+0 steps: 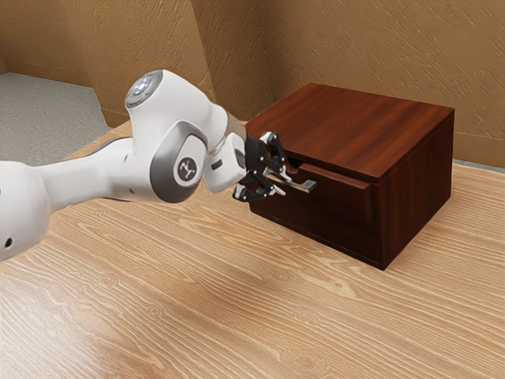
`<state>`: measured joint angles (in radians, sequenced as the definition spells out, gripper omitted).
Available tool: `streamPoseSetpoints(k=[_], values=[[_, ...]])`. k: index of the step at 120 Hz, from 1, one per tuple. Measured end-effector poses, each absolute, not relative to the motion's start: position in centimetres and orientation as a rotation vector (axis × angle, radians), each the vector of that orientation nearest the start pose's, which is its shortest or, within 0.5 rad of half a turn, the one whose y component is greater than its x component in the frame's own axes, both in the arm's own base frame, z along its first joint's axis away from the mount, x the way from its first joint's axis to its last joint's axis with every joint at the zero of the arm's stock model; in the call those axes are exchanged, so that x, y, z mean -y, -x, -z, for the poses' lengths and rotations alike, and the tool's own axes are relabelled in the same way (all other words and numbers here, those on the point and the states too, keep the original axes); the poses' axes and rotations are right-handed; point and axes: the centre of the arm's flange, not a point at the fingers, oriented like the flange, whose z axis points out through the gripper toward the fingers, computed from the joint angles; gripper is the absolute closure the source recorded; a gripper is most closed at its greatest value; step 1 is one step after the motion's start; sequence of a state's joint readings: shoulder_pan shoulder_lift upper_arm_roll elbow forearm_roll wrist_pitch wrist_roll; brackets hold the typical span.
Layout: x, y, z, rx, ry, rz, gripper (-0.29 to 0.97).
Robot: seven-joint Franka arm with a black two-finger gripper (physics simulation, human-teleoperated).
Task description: Pull the drawer handle with one arm to open the drawer
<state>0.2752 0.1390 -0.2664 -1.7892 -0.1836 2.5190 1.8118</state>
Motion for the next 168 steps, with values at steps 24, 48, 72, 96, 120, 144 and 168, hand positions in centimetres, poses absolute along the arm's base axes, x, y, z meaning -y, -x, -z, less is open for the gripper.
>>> streamPoseSetpoints(k=[24,48,72,96,120,144,168], values=[[-1.6,-63.7,-54.1,-2.005,1.812,0.693,0.65],[-1.8,-62.9,-54.1,-2.003,1.816,0.680,0.66],[-1.8,-62.3,-54.0,-2.005,1.820,0.670,0.66],[-1.8,-61.7,-54.1,-2.005,1.819,0.661,0.67],[-1.7,-61.1,-54.4,-2.003,1.817,0.656,0.68],[-1.7,-60.5,-54.3,-2.004,1.819,0.647,0.67],[-1.7,-60.0,-54.4,-2.002,1.819,0.642,0.68]])
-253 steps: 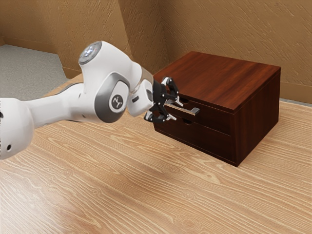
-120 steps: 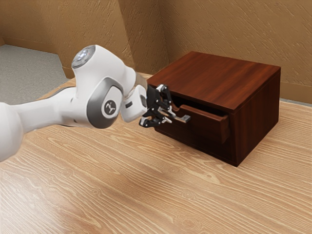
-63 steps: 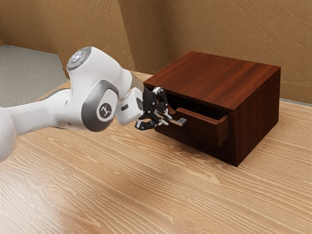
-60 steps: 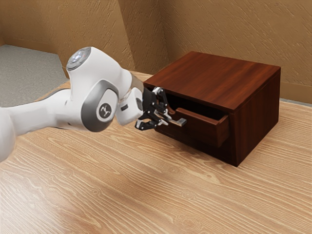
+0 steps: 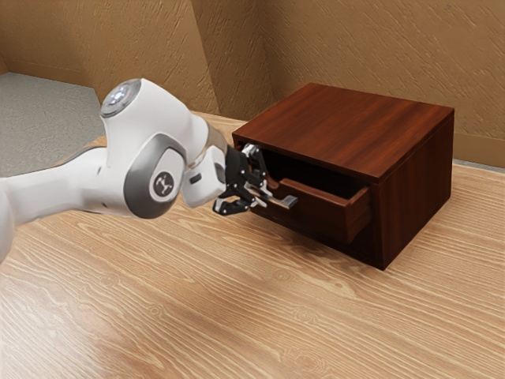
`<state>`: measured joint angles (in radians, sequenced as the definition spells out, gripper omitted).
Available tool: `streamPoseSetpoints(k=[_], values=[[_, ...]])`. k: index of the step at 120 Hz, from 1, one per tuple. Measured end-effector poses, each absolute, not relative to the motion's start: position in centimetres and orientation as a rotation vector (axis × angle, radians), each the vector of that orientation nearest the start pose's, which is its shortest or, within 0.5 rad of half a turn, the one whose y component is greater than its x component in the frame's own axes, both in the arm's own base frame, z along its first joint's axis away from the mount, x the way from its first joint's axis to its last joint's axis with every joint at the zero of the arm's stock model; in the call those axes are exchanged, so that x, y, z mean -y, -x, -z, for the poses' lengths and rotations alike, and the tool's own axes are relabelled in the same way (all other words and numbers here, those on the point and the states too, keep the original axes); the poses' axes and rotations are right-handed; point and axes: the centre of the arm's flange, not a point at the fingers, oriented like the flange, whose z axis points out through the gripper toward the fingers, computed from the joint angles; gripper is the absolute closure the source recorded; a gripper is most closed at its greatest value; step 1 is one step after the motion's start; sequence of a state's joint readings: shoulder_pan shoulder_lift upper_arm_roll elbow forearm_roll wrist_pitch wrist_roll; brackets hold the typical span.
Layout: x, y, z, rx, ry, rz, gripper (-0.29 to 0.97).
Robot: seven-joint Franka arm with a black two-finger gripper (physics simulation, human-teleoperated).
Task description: Pull the drawer handle with one arm to open the drawer
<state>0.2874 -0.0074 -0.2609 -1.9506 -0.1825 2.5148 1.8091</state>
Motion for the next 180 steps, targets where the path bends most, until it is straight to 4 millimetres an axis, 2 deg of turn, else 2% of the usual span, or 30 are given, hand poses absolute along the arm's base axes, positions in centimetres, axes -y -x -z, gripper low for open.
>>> streamPoseSetpoints(k=[180], values=[[-0.5,-55.3,-55.0,-2.006,1.800,0.598,0.68]])
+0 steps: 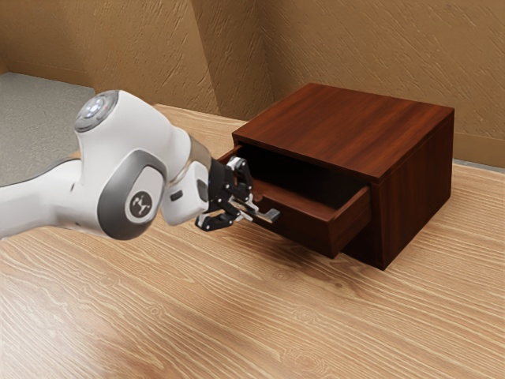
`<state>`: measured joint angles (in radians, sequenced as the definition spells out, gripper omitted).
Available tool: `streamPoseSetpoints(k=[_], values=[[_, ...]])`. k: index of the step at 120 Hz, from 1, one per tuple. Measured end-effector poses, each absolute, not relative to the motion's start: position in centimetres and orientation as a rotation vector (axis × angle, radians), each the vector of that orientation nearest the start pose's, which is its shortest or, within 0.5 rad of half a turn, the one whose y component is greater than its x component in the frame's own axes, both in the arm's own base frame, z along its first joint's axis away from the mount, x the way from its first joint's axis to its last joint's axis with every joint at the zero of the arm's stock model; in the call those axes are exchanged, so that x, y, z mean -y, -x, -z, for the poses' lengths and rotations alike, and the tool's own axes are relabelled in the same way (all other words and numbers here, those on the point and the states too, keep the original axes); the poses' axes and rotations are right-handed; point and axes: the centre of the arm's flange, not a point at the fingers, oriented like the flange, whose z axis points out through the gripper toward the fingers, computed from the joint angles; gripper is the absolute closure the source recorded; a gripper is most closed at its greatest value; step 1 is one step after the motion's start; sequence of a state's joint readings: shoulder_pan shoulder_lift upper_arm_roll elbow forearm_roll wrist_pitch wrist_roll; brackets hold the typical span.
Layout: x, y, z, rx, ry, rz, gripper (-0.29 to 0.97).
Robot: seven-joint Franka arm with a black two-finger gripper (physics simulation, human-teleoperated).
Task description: Pull the drawer handle with one arm to open the drawer
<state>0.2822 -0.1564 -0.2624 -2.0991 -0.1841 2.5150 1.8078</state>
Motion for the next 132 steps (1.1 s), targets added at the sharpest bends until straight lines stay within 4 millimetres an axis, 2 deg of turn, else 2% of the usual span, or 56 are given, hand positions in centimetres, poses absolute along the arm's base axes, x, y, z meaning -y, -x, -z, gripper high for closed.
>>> streamPoseSetpoints(k=[22,126,132], values=[[-1.4,-54.6,-55.5,-1.983,1.809,0.595,0.69],[-1.3,-51.7,-56.0,-1.964,1.809,0.576,0.68],[-1.6,-51.1,-56.6,-1.949,1.808,0.580,0.68]])
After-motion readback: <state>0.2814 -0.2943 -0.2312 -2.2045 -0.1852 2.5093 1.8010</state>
